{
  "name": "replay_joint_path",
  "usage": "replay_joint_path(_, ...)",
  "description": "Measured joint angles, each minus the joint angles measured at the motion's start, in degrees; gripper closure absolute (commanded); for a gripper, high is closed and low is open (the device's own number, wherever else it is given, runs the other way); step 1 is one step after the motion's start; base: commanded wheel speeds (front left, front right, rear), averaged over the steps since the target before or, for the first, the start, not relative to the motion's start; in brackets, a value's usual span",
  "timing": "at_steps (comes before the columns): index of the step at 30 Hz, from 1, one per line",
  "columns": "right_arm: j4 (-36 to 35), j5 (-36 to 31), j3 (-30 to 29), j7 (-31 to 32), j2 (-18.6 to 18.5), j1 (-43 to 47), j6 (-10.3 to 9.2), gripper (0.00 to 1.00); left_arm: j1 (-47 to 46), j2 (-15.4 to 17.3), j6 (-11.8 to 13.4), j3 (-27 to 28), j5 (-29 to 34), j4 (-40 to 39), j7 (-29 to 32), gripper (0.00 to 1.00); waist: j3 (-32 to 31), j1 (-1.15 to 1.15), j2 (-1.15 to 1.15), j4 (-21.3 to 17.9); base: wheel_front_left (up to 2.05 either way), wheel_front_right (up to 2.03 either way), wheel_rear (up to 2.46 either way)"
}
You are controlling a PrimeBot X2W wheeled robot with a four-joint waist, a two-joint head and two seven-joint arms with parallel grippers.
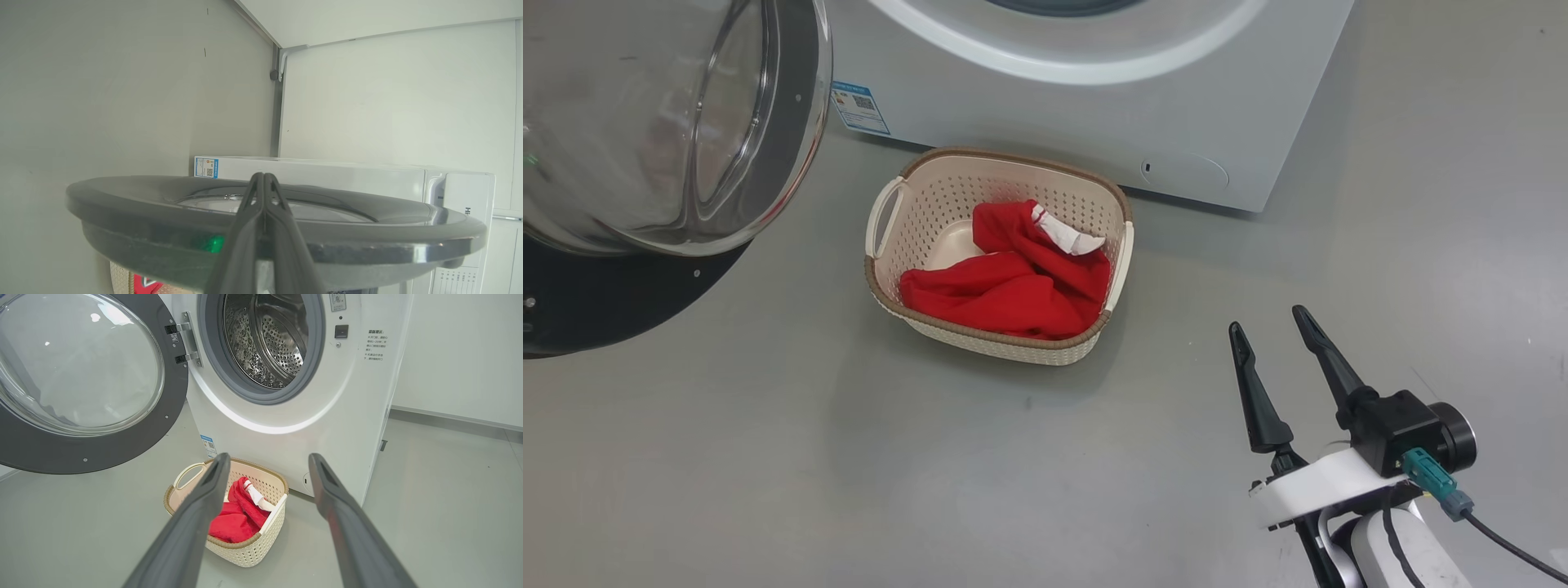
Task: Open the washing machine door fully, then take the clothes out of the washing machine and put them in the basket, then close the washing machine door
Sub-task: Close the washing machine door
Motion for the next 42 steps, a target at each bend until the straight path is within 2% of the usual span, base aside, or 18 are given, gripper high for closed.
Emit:
replay_joint_path(6, 0.41, 0.10, -0.15, -0.07, 0.02, -0.13, -0.01, 0.00, -0.04, -0.10, 0.00, -0.70, -0.48, 0.47, 3.04, 1.00, -0.48, 0.00, 0.00, 0.27, 0.00, 0.00, 0.00)
replay_joint_path(17, 1.65, 0.81, -0.25, -0.49, 0.27, -0.12, -0.01, 0.00, 0.91, -2.24, -0.67, -2.34, -0.70, 1.46, 9.12, 1.00, -2.76, 0.00, 0.00, 0.73, 0.00, 0.00, 0.00)
replay_joint_path(25, 2.09, 1.18, -0.31, -0.51, 0.51, 0.12, -0.10, 0.00, 2.79, -3.87, -3.67, -3.68, -1.85, 1.32, 15.22, 1.00, -4.59, 0.00, 0.00, 1.25, 0.00, 0.00, 0.00)
replay_joint_path(32, 2.44, 1.47, -0.01, -0.56, 0.65, 0.26, -0.10, 0.00, 4.11, -5.11, -4.97, -4.15, -2.97, 0.91, 19.13, 1.00, -5.73, 0.00, 0.00, 1.65, 0.00, 0.00, 0.00)
replay_joint_path(35, 2.45, 1.47, 0.31, -0.57, 0.79, 0.27, -0.09, 0.00, 5.00, -5.50, -6.72, -4.93, -3.00, 0.12, 21.28, 1.00, -5.98, 0.00, 0.00, 1.69, 0.00, 0.00, 0.00)
replay_joint_path(42, 2.77, 1.55, 0.45, -0.57, 0.85, 0.66, -0.09, 0.00, 7.25, -9.36, -9.18, -6.75, -3.18, -1.10, 25.75, 1.00, -6.51, 0.00, 0.00, 1.61, 0.00, 0.00, 0.00)
